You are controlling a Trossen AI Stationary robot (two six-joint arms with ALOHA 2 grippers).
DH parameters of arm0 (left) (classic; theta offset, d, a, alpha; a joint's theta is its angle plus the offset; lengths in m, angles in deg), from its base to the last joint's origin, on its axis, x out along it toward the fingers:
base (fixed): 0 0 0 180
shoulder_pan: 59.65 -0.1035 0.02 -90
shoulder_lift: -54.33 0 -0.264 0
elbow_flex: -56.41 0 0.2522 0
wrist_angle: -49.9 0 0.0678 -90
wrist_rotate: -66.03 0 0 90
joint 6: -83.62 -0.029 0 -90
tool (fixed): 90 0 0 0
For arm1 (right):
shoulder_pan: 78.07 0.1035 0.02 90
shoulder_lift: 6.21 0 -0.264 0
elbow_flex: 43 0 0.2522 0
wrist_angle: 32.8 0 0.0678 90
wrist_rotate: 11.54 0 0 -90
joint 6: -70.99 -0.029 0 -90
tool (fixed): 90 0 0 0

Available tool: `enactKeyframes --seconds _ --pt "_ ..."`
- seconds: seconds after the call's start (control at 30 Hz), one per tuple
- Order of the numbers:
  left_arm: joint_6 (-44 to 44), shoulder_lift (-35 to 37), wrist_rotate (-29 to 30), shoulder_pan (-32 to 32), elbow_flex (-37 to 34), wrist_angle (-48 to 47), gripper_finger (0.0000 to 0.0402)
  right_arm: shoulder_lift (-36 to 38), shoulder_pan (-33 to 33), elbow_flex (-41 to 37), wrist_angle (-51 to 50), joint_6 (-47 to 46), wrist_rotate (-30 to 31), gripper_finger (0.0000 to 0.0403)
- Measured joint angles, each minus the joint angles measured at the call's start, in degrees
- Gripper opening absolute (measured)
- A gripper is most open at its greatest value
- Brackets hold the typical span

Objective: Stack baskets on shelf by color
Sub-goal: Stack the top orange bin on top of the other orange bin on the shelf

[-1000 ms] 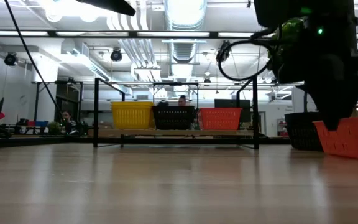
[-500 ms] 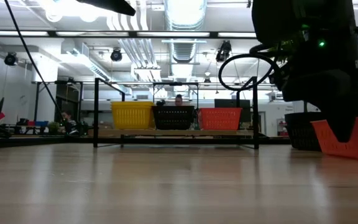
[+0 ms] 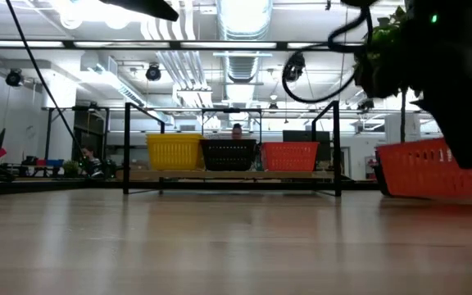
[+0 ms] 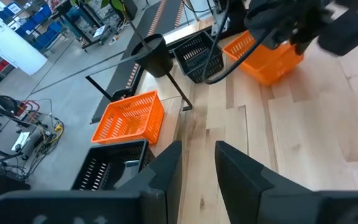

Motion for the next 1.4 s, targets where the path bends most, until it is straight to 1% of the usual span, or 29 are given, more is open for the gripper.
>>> enactKeyframes --seconds 0.07,0.13,0.27,0.33,0.5,0.67,0.73,0.83,0.97,1.17,1.3,1.4 --pt "0.0 0.0 0.0 0.0 0.0 0.0 0.0079 0.0 0.5 1.9 0.0 3.1 -0.4 0.0009" --pt "0.0 0.0 0.0 0.0 0.0 0.0 0.0079 0.0 1.0 4.3 0.2 8.8 -1.0 0.0009" --pt "0.0 0.0 0.0 0.0 -0.1 0.0 0.0079 0.0 2.2 9.2 1.6 25.0 -0.7 0.0009" --pt "0.0 0.0 0.0 0.0 -0.1 0.0 0.0079 0.0 2.8 11.6 1.9 32.8 2.0 0.0009" --pt "0.0 0.0 0.0 0.0 -0.1 0.0 0.0079 -0.1 3.9 17.1 1.7 50.1 12.1 0.0009" --pt "-0.1 0.0 0.0 0.0 -0.1 0.0 0.0079 -0.1 2.8 21.3 1.0 66.8 17.5 0.0009" --pt "-0.1 0.0 0.0 0.0 -0.1 0.0 0.0079 -0.1 1.0 22.3 0.9 72.5 18.1 0.0008" --pt "-0.1 0.0 0.0 0.0 -0.1 0.0 0.0079 -0.1 -3.0 23.7 -0.2 77.9 18.4 0.0008" --pt "-0.1 0.0 0.0 0.0 -0.5 0.1 0.0079 0.0 -9.3 25.0 -2.6 84.7 18.8 0.0008" --pt "-0.1 0.0 0.0 0.0 -1.3 0.1 0.0079 0.0 -20.0 26.2 -2.8 95.6 18.8 0.0008" --pt "-0.1 0.0 0.0 0.0 -1.8 0.2 0.0079 0.0 -27.0 26.3 -3.0 100.5 18.5 0.0008" --pt "-0.1 0.0 0.0 0.0 -1.9 0.2 0.0079 0.0 -32.2 26.2 -3.0 102.8 17.1 0.0008"
